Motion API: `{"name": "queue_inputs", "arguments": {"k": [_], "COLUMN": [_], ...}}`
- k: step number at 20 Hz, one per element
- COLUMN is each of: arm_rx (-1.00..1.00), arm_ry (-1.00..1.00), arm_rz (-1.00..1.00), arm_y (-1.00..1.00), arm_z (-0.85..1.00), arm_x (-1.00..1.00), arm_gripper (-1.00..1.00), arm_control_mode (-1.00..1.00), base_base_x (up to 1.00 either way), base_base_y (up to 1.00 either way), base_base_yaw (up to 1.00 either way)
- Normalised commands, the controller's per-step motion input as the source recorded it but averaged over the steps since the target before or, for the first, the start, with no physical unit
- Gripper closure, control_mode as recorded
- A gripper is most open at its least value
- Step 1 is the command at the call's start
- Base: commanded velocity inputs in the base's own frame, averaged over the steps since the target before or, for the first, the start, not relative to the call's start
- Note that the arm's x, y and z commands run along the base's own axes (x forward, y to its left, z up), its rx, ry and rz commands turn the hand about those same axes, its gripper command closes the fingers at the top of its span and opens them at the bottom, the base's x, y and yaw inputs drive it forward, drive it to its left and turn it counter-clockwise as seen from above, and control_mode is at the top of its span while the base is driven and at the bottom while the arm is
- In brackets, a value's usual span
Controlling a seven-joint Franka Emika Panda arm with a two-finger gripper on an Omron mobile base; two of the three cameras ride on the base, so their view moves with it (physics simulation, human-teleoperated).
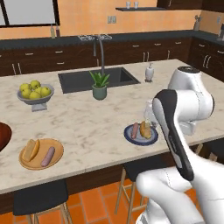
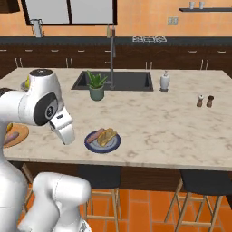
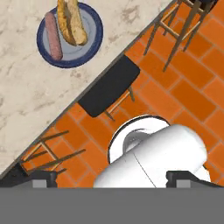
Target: Place one bun and one sausage from the bowl on each plate.
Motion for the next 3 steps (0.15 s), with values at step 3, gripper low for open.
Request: {"name": "queue_inputs", "arguments": {"k": [3], "arm_rx": [0.01], "arm_ry": [-0.27], "arm_rz": [0.0], "arm_y": [-0.24], "arm_z": [0.53], "arm_x": [-1.0], "arm_gripper": [-1.0], "arm_control_mode": [-1.0], "base_base_x": [0.0], "base_base_y": [0.0], "base_base_yaw": [0.0]}}
